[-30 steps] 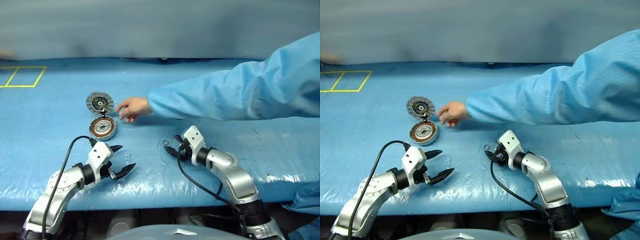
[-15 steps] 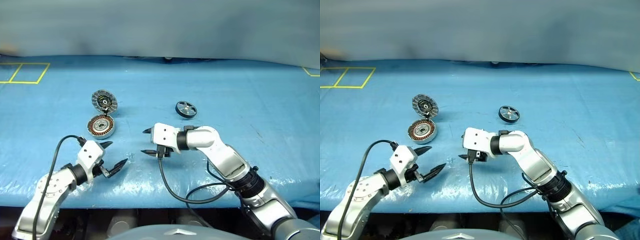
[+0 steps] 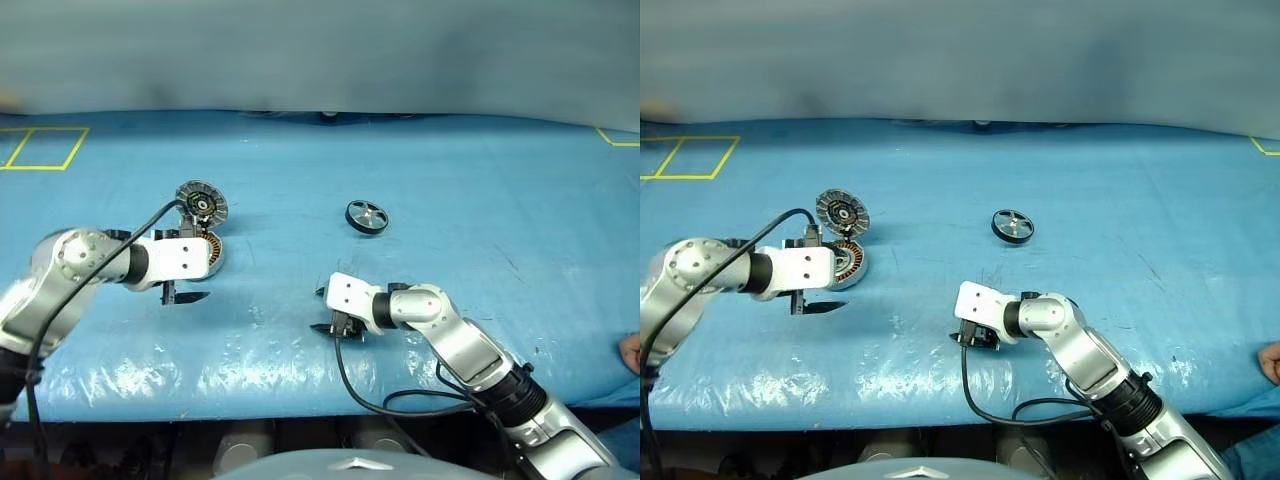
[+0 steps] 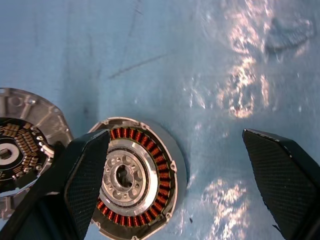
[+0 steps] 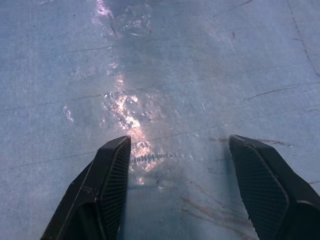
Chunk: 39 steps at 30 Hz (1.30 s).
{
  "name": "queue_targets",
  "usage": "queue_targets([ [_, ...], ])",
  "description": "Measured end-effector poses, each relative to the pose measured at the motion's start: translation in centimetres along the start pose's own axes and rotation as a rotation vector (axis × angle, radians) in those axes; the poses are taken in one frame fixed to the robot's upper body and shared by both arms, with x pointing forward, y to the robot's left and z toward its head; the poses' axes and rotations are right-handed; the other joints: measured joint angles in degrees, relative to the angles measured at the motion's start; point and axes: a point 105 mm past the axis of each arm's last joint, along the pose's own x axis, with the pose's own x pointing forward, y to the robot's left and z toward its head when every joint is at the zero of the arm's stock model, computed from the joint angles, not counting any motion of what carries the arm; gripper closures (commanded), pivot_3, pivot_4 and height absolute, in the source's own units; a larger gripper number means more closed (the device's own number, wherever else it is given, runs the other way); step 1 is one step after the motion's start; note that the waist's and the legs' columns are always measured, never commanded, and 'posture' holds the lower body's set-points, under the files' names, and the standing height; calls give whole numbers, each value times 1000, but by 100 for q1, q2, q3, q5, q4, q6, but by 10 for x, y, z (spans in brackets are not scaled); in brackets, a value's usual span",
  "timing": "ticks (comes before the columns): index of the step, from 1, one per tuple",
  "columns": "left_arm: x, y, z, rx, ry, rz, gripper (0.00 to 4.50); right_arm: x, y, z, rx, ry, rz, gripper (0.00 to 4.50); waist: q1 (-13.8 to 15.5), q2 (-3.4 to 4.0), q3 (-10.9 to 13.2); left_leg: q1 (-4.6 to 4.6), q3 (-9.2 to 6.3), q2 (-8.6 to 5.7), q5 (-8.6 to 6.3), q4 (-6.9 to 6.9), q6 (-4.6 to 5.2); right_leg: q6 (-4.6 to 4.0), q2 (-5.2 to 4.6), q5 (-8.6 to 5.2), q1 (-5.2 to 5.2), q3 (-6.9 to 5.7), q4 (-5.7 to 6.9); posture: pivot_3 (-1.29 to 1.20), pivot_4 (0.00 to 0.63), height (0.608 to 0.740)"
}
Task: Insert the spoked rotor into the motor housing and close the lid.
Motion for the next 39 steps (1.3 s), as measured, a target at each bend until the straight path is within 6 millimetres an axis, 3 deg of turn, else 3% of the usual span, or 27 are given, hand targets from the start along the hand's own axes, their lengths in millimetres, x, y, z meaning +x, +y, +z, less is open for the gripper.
queue_targets([
  [8,8,5,-17,131,157,-156,0,-4,-4,-5,25,6,-47,1210,-13,-5,3,-7,0,3,-1,7,2,3,1,-2,-8,0,7,0,150,740],
  [18,17,5,-27,178,211,-180,0,-7,-9,-6,31,8,-80,1210,-1,-4,3,-6,-5,2,-1,27,7,3,2,-2,-4,-2,24,0,150,740],
  [33,18,11,-35,97,194,-149,0,-7,-7,-10,31,20,-73,1210,-9,-3,2,-1,-14,-1,9,37,10,4,3,-1,4,-3,39,0,150,740],
  [39,24,11,-30,80,165,-150,0,-7,-7,-10,31,21,-73,1210,-10,-3,1,-2,-12,-1,9,39,11,4,1,-1,4,-3,39,0,150,740],
])
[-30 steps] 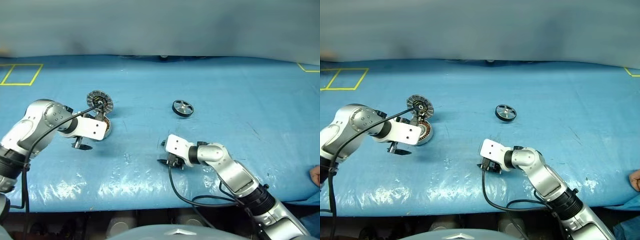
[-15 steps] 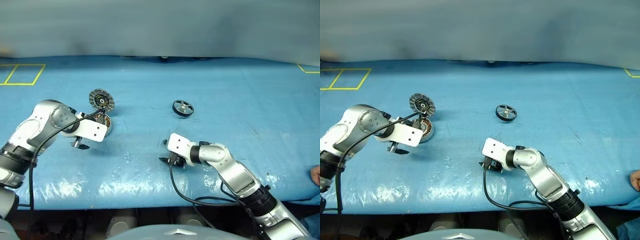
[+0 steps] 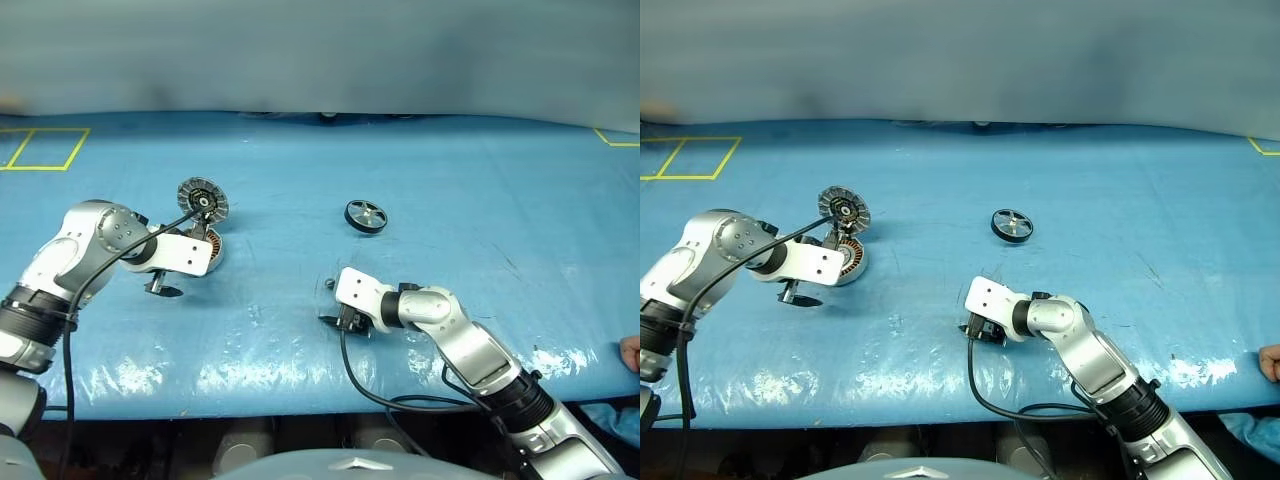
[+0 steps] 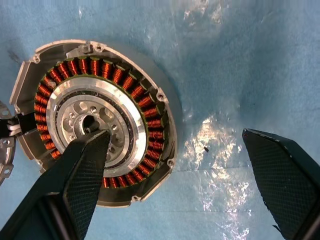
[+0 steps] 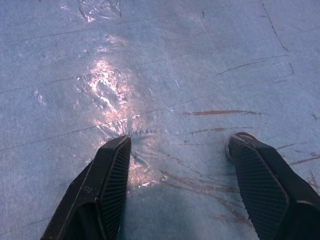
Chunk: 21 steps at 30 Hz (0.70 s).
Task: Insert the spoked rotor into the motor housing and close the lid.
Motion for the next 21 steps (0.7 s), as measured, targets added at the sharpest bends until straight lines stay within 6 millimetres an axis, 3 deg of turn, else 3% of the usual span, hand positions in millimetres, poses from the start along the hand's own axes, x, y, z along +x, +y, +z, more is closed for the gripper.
queue_targets([
  [7,10,1,-3,-6,16,7,0,0,0,0,0,0,-1,1210,1,0,0,0,0,0,0,1,0,0,0,0,0,0,0,0,150,740],
  [14,3,12,-6,-6,28,40,0,0,0,-1,3,1,-2,1210,1,0,0,0,-1,-1,0,5,0,0,0,0,1,-1,3,0,150,740],
  [21,14,6,1,-5,11,1,0,0,0,0,3,0,-3,1210,6,0,0,0,-2,-1,0,9,0,0,0,0,1,-1,7,0,150,740],
])
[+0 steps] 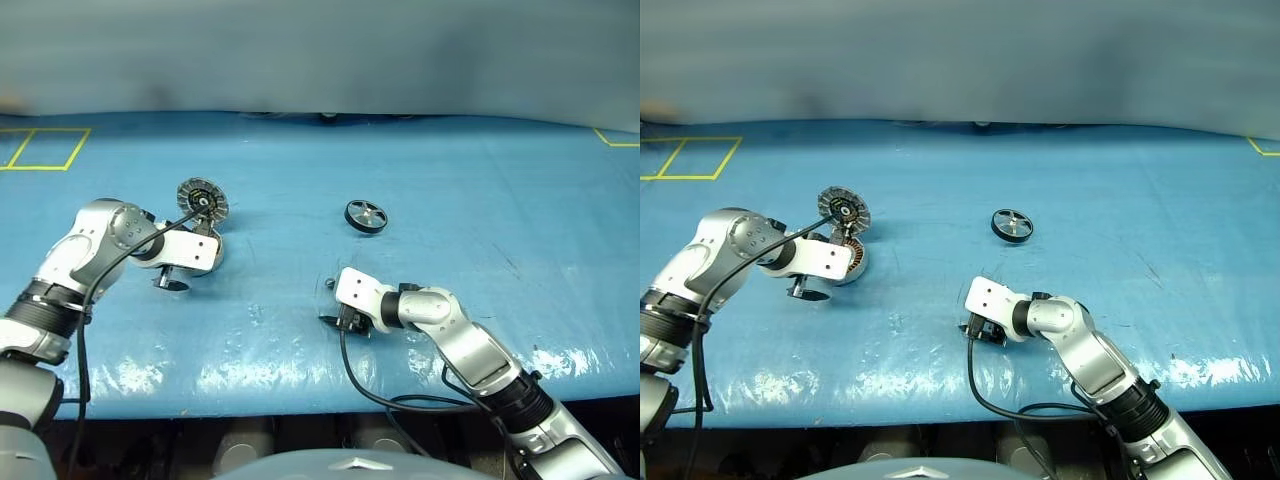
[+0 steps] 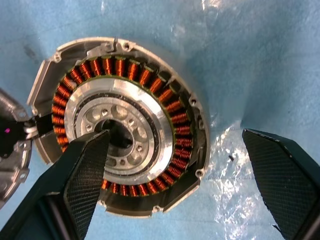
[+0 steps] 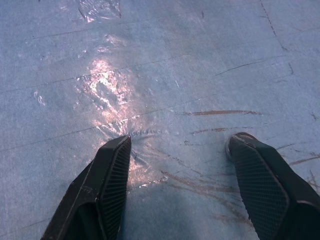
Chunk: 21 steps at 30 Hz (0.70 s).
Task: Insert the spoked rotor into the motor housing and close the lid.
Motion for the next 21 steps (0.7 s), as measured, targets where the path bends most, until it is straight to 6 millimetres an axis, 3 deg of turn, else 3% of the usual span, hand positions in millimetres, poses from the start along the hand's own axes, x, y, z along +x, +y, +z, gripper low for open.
queue_targets([
  [3,0,-1,0,4,2,-7,0,0,0,0,0,0,-1,1210,-3,1,-1,0,0,0,0,2,0,0,0,0,1,1,2,0,150,740],
  [6,1,-1,-1,18,19,-13,576,0,0,0,1,-1,-4,1181,-4,2,-2,1,1,-1,0,3,1,0,0,0,1,1,3,0,150,740],
  [11,2,-2,-5,20,52,-12,2190,2,-1,2,2,-7,-18,1181,-51,13,-9,8,5,0,0,4,1,0,0,0,4,5,10,0,150,740],
  [18,3,-7,-7,-15,51,-6,2190,2,-1,0,9,-3,-31,1181,-139,28,-18,29,11,1,-1,4,1,0,1,0,18,13,21,0,150,740],
  [21,7,-11,15,-163,-94,14,2190,1,-2,-3,21,-1,-49,1181,-113,44,-27,27,12,-4,-4,11,7,4,-6,-2,22,14,21,0,150,740],
])
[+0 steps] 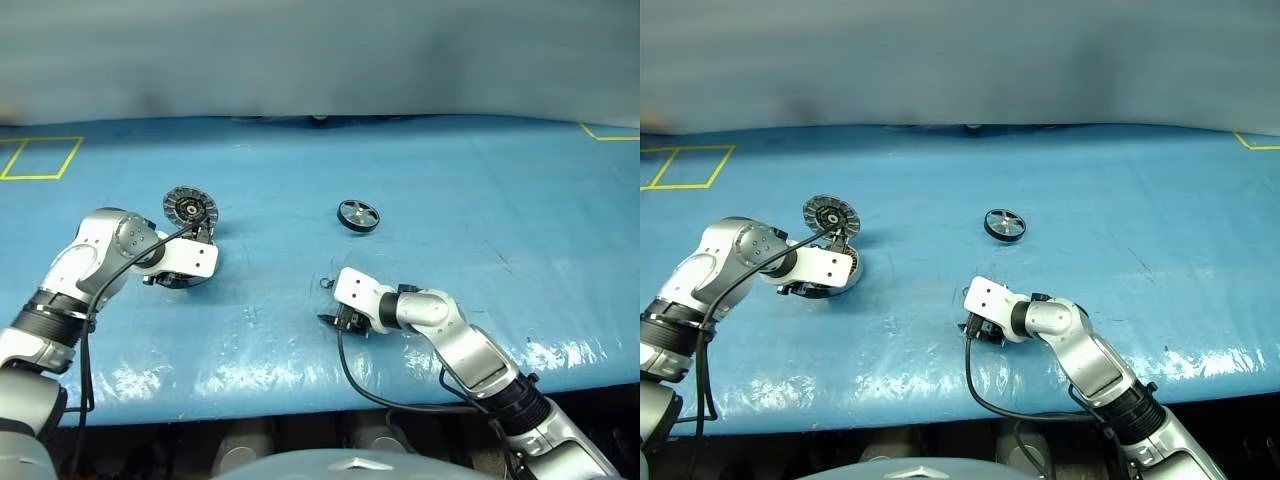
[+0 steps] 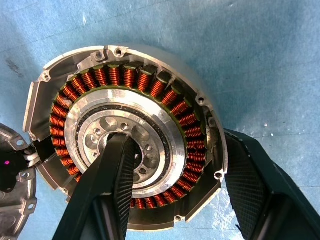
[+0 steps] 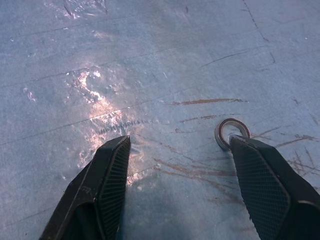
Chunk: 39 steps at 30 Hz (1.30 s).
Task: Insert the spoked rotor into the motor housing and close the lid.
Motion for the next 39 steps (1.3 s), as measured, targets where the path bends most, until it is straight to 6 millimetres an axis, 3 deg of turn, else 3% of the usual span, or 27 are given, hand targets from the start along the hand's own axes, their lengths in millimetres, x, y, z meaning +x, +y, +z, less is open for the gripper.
queue_targets([
  [4,-2,-16,32,-53,-118,-59,2190,0,-1,0,8,-6,-10,1181,100,1,0,0,-5,-2,-4,19,6,5,0,0,15,-4,-3,0,150,740],
  [12,-7,-38,50,-39,-123,-174,2190,-3,-6,-3,61,-26,-67,1181,117,-1,0,0,-5,1,-4,18,6,6,6,0,14,-1,-4,0,150,740],
  [27,12,-20,102,163,-161,-219,2190,-7,-4,-10,95,-24,-115,1181,199,-2,1,-1,-7,-4,-4,27,7,12,6,4,23,-2,-10,0,150,740],
  [34,17,-21,115,276,-170,-225,2190,-9,-4,-10,95,-24,-136,1181,171,-2,1,-2,-8,-3,-5,23,9,12,6,3,22,-3,-15,0,150,740],
  [35,17,-21,116,288,-171,-225,1897,-9,-4,-11,97,-24,-137,1181,172,-2,1,-3,-8,-3,-5,23,9,12,5,4,22,-3,-15,0,150,740],
  [36,18,-22,116,297,-171,-224,1897,-9,-4,-11,98,-23,-138,1181,172,-2,1,-3,-8,-3,-5,23,9,12,5,3,22,-3,-15,0,150,740],
  [37,18,-22,117,306,-174,-225,1489,-9,-4,-11,98,-24,-139,1181,174,-2,1,-3,-8,-3,-5,24,9,12,5,4,22,-2,-16,0,150,740],
  [39,21,-26,117,294,-182,-233,1420,-8,-2,-11,105,-27,-139,1181,149,-4,2,-3,-8,-2,-5,23,9,12,7,4,22,-2,-16,0,150,740],
])
